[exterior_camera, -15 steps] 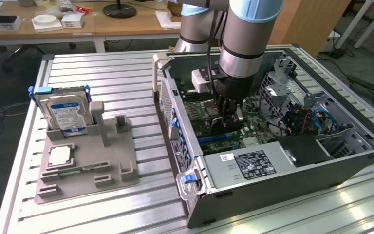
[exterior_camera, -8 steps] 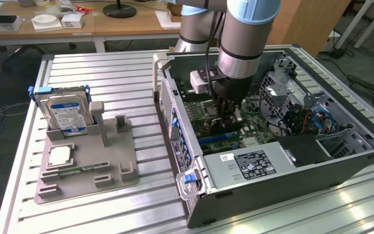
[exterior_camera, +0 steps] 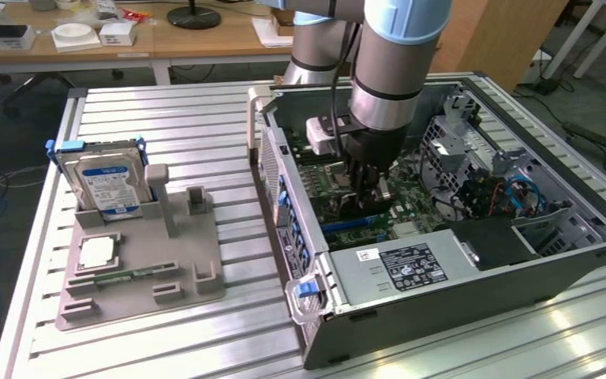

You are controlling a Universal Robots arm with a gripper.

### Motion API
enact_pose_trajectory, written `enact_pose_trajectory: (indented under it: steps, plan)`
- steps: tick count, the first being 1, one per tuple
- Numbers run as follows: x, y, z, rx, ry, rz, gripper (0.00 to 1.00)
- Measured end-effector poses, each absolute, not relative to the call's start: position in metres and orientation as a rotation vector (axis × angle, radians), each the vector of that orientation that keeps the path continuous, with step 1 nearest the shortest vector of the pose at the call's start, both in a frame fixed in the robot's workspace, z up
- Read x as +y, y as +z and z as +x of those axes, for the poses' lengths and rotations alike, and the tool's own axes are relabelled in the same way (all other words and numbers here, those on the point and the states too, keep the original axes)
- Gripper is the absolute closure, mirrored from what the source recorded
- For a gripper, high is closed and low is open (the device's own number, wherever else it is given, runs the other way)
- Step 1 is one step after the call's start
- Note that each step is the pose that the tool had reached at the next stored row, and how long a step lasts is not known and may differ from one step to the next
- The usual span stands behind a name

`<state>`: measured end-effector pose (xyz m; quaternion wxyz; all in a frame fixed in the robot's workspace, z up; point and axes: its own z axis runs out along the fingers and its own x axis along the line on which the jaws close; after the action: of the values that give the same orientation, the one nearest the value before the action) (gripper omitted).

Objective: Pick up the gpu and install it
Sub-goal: 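Insert the gpu into the slot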

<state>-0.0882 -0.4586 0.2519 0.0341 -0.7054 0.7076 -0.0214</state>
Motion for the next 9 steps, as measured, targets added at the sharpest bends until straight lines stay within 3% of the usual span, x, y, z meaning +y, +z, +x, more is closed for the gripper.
enact_pose_trajectory:
  steps: [9]
  plan:
    - [-0.4583,0.2466,-0.0893,2.175,-0.067,-2.169,0.73]
